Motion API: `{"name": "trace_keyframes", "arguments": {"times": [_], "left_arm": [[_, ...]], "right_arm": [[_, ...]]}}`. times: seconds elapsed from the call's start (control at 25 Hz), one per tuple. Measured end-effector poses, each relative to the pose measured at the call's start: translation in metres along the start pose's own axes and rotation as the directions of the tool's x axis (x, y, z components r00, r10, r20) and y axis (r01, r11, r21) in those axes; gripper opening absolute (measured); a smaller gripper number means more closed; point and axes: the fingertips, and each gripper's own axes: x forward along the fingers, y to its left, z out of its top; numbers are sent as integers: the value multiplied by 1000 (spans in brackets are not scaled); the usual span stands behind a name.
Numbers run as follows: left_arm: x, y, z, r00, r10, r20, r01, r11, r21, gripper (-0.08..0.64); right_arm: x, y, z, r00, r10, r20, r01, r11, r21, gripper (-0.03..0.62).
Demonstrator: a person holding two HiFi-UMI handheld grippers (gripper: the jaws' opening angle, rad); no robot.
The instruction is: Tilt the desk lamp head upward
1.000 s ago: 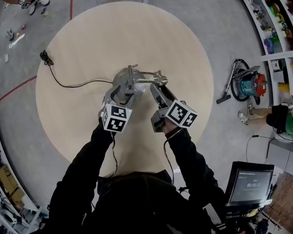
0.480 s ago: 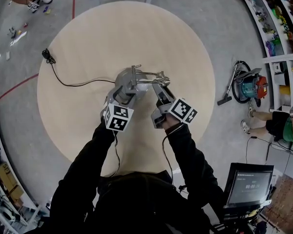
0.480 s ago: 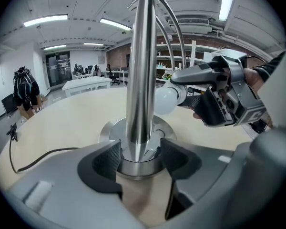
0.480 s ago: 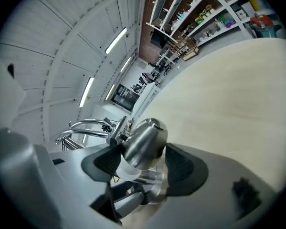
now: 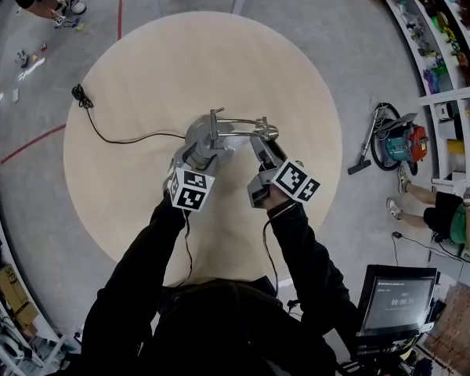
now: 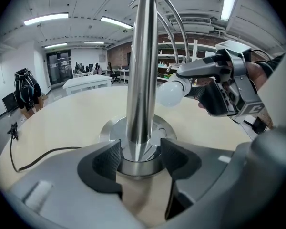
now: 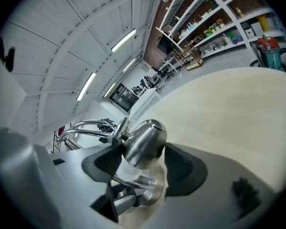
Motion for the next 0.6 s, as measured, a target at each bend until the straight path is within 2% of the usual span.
{"name": "trace_keyframes", "arguments": {"times": [0.24, 0.44, 0.6], "left_arm": [[7, 0, -2, 1000, -7, -25, 7, 1000, -3, 268], [13, 0, -4, 1000, -9, -27, 9, 1000, -4, 268], [19, 0, -4, 1000, -9, -25, 8, 1000, -6, 268]], "right_arm": [[-5, -3, 12, 998, -56, 24, 58, 997, -59, 288], [-13, 1, 39, 994, -84, 70, 97, 974, -204, 288], [-18, 2, 49, 992, -99, 82, 117, 959, -258, 288]]}}
